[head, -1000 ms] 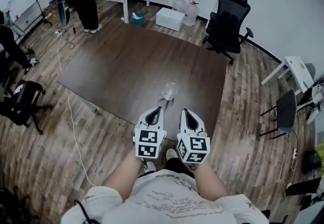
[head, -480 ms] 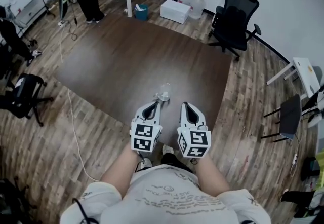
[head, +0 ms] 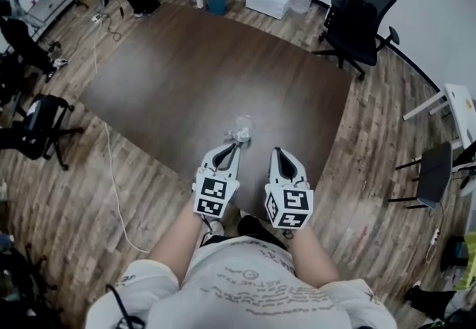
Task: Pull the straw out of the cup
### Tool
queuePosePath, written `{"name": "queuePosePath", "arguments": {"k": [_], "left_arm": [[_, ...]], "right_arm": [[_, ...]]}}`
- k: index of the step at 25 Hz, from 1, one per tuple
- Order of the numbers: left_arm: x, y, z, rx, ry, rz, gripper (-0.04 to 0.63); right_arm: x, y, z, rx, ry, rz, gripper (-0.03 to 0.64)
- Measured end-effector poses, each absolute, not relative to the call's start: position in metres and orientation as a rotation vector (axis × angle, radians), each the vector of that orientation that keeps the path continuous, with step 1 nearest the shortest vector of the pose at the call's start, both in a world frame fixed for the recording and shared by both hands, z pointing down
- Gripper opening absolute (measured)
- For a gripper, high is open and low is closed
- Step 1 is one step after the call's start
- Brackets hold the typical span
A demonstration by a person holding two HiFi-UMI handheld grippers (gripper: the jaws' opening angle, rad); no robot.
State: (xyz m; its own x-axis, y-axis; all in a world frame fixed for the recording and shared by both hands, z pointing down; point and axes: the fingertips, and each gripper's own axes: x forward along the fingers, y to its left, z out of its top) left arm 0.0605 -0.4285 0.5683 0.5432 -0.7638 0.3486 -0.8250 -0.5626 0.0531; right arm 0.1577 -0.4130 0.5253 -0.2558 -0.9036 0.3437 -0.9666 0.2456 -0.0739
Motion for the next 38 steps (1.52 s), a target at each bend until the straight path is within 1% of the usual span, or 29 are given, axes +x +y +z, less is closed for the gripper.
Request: {"name": "queuePosePath", "arguments": {"k": [4,10,13,17,25,32,34,35,38], "left_arm": [[0.062,-0.444,0.582,2.549,-1.383,0.451,0.015],[0.073,-0.459,0.606,2.538,-1.317,0.472,0.102],[0.077,-0.467,0.622,2.517,-1.308,0.511,0.121],[0.08,-0.476,0.637,2.512,-1.324,0.571,0.121],[0.089,-0.491,0.649,2.485,-1.311,0.57,0.121],[0.089,-0.499,0.664,2.452,-1.337,0.624,0.12],[0.085,-0.501,0.664,2.448,-1.353,0.616,0.105],[0.083,-0.503,0.662,2.447,-1.368,0.609,0.063],[0.08,-0.503,0.658,2.446,-1.38,0.581,0.052]], "right_arm": [[0.166,-0.423,0.532,1.756,-2.277,0.414,0.015],[0.18,-0.437,0.536,1.771,-2.261,0.422,0.015],[0.187,-0.443,0.541,1.774,-2.245,0.424,0.015],[0.195,-0.449,0.547,1.785,-2.222,0.443,0.015],[0.2,-0.459,0.553,1.78,-2.208,0.447,0.015],[0.206,-0.461,0.555,1.785,-2.195,0.45,0.015],[0.205,-0.462,0.556,1.789,-2.191,0.45,0.015],[0.204,-0.462,0.556,1.791,-2.188,0.449,0.015],[0.202,-0.46,0.556,1.794,-2.183,0.445,0.015]]}}
